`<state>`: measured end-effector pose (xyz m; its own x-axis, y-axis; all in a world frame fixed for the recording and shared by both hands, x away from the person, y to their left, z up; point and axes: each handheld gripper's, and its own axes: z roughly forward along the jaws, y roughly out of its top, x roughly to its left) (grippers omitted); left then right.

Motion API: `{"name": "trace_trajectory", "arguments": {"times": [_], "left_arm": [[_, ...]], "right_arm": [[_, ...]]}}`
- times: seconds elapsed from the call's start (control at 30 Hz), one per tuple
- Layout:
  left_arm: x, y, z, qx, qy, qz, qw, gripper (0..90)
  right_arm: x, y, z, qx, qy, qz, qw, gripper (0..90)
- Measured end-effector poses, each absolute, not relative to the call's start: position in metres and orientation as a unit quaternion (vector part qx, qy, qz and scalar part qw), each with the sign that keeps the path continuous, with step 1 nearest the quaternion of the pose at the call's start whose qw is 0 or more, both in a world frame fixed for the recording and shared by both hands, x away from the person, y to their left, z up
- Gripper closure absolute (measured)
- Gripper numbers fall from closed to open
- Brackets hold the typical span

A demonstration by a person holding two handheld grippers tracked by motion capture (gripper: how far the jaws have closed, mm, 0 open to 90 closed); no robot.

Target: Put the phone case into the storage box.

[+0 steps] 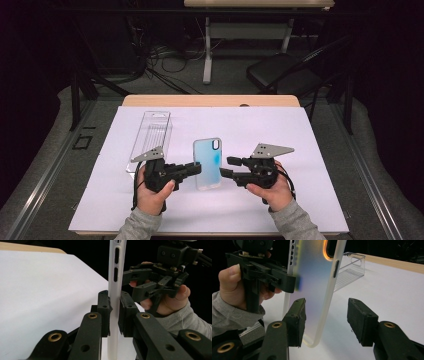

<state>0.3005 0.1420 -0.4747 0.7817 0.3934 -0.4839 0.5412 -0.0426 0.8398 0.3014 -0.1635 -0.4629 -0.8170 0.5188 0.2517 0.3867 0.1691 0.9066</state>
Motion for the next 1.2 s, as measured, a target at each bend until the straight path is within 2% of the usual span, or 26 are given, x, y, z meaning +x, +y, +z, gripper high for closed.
{"name": "trace_trajectory", "arguments": {"times": [0.3, 0.67, 1.2], "left_arm": [[0.299, 0.139, -0.477, 0.722, 0.322, -0.064, 0.61, 81.4], [0.298, 0.134, -0.479, 0.724, 0.318, -0.067, 0.609, 81.4], [0.297, 0.13, -0.481, 0.727, 0.313, -0.071, 0.607, 81.4]], "right_arm": [[0.303, -0.165, -0.465, 0.309, 0.758, 0.572, 0.044, 49.8], [0.303, -0.166, -0.467, 0.323, 0.751, 0.575, 0.02, 62.0], [0.306, -0.171, -0.469, 0.337, 0.736, 0.586, -0.014, 72.8]]}}
